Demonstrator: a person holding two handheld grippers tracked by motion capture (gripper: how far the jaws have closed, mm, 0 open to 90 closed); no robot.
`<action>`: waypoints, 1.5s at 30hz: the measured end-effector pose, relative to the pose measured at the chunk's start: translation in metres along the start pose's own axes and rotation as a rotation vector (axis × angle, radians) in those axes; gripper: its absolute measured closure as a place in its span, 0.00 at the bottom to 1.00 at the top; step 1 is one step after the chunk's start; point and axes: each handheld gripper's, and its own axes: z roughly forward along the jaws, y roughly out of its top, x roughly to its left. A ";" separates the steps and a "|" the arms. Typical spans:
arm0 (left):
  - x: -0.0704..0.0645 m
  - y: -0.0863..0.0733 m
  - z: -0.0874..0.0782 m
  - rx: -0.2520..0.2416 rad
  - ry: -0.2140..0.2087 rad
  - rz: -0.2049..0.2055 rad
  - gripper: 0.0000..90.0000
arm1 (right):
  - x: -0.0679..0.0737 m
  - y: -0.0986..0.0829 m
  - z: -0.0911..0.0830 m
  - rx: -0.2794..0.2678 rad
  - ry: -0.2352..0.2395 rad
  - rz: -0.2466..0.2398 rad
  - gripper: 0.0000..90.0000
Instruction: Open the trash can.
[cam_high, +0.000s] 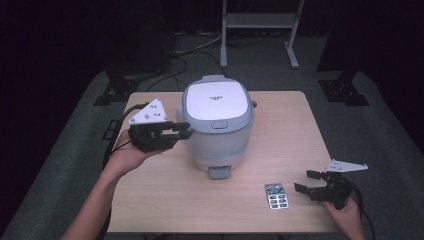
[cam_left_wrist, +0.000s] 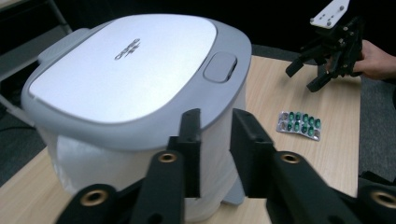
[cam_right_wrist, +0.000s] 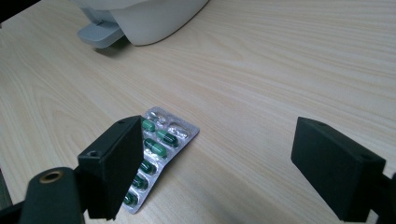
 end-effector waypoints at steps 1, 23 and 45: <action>0.000 0.000 0.000 0.000 0.000 0.000 0.86 | 0.000 0.000 0.000 0.000 0.000 0.000 0.17; 0.003 0.032 0.036 0.008 -0.089 0.026 1.00 | 0.000 0.002 0.001 -0.002 0.011 -0.007 0.17; 0.005 0.045 0.069 0.073 -0.086 0.041 1.00 | -0.001 0.003 0.000 -0.014 0.021 -0.011 0.17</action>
